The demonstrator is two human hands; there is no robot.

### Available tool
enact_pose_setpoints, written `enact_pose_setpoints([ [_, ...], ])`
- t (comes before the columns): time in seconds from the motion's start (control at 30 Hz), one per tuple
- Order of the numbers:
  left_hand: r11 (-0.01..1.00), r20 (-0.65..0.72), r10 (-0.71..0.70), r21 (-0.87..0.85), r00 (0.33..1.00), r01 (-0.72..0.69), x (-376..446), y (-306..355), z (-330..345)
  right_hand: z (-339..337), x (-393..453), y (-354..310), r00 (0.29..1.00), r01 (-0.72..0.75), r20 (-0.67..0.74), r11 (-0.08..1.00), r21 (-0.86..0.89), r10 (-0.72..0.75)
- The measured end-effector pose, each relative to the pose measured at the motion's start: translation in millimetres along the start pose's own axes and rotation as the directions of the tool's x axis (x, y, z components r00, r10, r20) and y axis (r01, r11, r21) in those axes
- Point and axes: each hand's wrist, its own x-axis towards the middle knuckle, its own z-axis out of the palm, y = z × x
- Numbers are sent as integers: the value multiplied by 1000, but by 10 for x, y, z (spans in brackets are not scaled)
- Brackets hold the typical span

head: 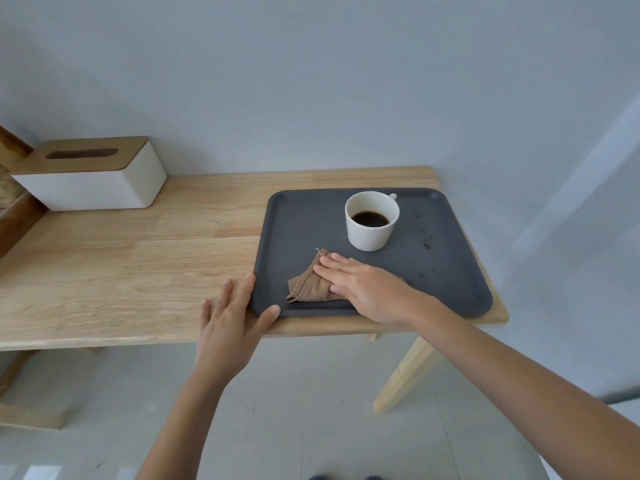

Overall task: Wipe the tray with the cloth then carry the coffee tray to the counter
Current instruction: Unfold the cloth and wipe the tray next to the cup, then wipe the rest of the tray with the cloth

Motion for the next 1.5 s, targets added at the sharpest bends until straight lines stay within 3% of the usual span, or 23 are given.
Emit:
enact_pose_setpoints([
  [0.57,999,66,-32,24,997,30,-17,90,-86,-293,-851,751,994,-111,28,994,25,110],
  [0.63,998,120,-37,51,992,31,16,125,-142,-318,-837,725,992,-122,30,988,99,119],
  [0.73,993,101,-14,120,995,1,153,303,-236,-423,-781,667,961,-189,-132,927,324,242],
  [0.83,988,-23,112,-101,993,-113,376,711,-237,-515,-584,657,845,-246,-321,844,477,428],
  [1.0,870,71,196,-472,978,-139,824,1287,113,-539,-256,645,800,-254,-254,691,677,543],
  [1.1,838,80,167,-536,983,-99,1002,1375,283,-487,-159,691,794,-230,-249,653,721,555],
  [1.33,767,8,218,-620,976,-166,1101,1418,351,-439,-110,731,780,-180,-253,593,785,572],
  [1.5,756,-40,171,-636,984,-157,1207,1222,189,-499,168,631,821,-153,-225,581,799,526],
])
